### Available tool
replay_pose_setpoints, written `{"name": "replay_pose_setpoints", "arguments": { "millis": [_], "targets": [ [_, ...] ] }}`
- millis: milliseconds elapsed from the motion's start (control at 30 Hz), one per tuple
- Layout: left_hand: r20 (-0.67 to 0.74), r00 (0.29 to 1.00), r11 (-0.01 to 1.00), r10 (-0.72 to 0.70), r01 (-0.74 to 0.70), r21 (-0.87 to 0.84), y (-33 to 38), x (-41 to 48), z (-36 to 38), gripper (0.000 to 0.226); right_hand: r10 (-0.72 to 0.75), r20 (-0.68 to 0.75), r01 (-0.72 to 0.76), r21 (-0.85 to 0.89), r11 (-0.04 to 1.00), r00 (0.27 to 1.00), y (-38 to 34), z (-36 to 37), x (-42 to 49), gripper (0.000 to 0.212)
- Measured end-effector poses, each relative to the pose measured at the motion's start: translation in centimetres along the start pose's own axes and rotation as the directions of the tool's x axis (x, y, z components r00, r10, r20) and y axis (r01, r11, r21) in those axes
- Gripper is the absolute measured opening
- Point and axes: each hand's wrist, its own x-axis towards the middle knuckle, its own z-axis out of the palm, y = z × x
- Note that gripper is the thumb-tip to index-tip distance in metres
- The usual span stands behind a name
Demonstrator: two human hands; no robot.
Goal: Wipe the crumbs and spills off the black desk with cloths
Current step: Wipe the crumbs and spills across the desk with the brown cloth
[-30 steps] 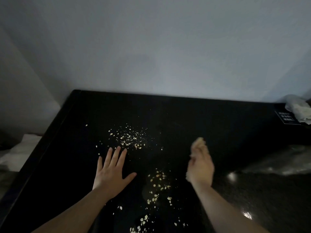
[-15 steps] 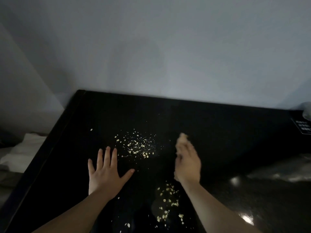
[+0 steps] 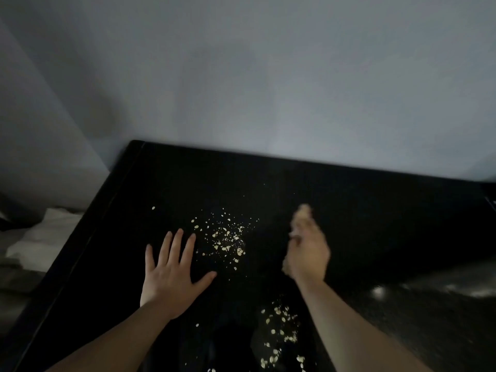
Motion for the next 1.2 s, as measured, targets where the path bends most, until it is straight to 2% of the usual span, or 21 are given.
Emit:
{"name": "replay_pose_setpoints", "arguments": {
  "millis": [33,100,167,233,333,400,433,467,533,600,633,667,700,767,800,833,900,967,1067,1133,1200],
  "targets": [
    [-0.007,1.000,1.000,-0.009,0.009,-0.002,0.0,0.1,0.2,0.096,-0.171,0.106,0.170,0.020,0.985,0.980,-1.0,0.7,-1.0,0.051],
    [-0.001,1.000,1.000,-0.019,0.019,-0.017,-0.1,0.3,0.3,0.101,-0.405,0.302,0.402,0.073,0.912,0.863,-2.9,0.9,-3.0,0.048],
    [-0.008,1.000,0.999,-0.023,0.023,-0.050,0.0,0.4,0.1,0.105,-0.453,0.378,0.446,0.110,0.888,0.808,-3.4,0.4,-3.3,0.044],
    [-0.017,0.999,0.995,-0.040,0.038,-0.094,0.0,0.8,-0.2,0.109,-0.403,0.277,0.384,0.120,0.915,0.872,-2.6,0.1,-2.2,0.043],
    [0.012,0.997,0.991,-0.070,0.071,-0.114,0.3,1.1,-0.8,0.099,-0.110,0.020,0.110,-0.019,0.994,0.994,-0.1,-0.4,1.3,0.046],
    [0.024,0.998,0.993,-0.063,0.065,-0.096,0.4,1.3,-0.6,0.089,0.132,-0.049,-0.136,-0.090,0.987,0.990,0.6,-0.9,2.5,0.050],
    [0.027,0.998,0.994,-0.063,0.065,-0.088,0.4,1.3,-0.6,0.088,0.161,-0.040,-0.164,-0.110,0.980,0.986,0.4,-0.6,2.4,0.053],
    [0.025,0.998,0.995,-0.062,0.063,-0.079,0.4,1.3,-0.4,0.088,0.094,-0.019,-0.095,-0.125,0.988,0.995,0.0,-0.4,2.0,0.055],
    [0.020,0.997,0.994,-0.075,0.076,-0.083,0.2,1.4,-0.1,0.091,-0.213,0.122,0.221,-0.055,0.974,0.969,-1.6,0.5,0.1,0.059],
    [0.024,0.995,0.992,-0.096,0.098,-0.080,0.5,1.5,-0.3,0.099,-0.433,0.355,0.443,0.060,0.895,0.828,-3.3,0.6,-2.2,0.055],
    [0.012,0.995,0.994,-0.096,0.096,-0.059,0.6,1.5,-0.3,0.101,-0.487,0.423,0.494,0.104,0.864,0.764,-3.5,0.4,-2.7,0.051],
    [-0.001,0.995,0.994,-0.096,0.096,-0.053,0.7,1.5,-0.4,0.101,-0.495,0.424,0.487,0.136,0.863,0.759,-3.4,0.0,-2.6,0.047],
    [0.000,0.995,0.994,-0.099,0.099,-0.054,0.7,1.4,-0.5,0.102,-0.481,0.328,0.458,0.152,0.876,0.813,-2.8,-0.2,-2.1,0.046],
    [-0.006,0.995,0.994,-0.099,0.099,-0.044,0.8,1.4,-1.0,0.106,-0.302,0.034,0.297,0.118,0.948,0.953,-0.4,-0.2,0.0,0.046],
    [-0.013,0.995,0.994,-0.103,0.102,-0.043,0.8,1.3,-1.0,0.107,-0.152,-0.086,0.157,0.057,0.986,0.985,0.9,-0.5,1.4,0.044],
    [-0.023,0.994,0.993,-0.107,0.106,-0.043,0.8,1.3,-1.0,0.107,0.017,-0.151,-0.016,0.009,1.000,0.988,2.1,-0.9,2.8,0.042],
    [-0.033,0.993,0.994,-0.109,0.108,-0.031,0.8,1.3,-0.4,0.106,0.328,-0.183,-0.341,-0.045,0.939,0.927,3.0,-1.6,5.4,0.045],
    [-0.009,0.994,0.993,-0.109,0.108,-0.036,0.6,1.4,0.0,0.104,0.430,-0.124,-0.442,-0.099,0.891,0.894,2.6,-1.4,7.7,0.054],
    [0.007,0.996,0.994,-0.087,0.087,-0.059,0.3,1.6,0.5,0.098,0.302,0.004,-0.297,-0.167,0.940,0.953,0.5,0.8,10.3,0.056],
    [-0.009,0.997,0.996,-0.075,0.074,-0.058,0.2,1.7,0.4,0.096,0.036,0.094,-0.022,-0.142,0.990,0.995,-1.6,2.8,10.3,0.053],
    [-0.030,0.997,0.996,-0.073,0.071,-0.050,0.1,1.8,0.3,0.096,-0.276,0.235,0.285,-0.005,0.958,0.932,-3.9,4.3,7.9,0.050]
  ]
}}
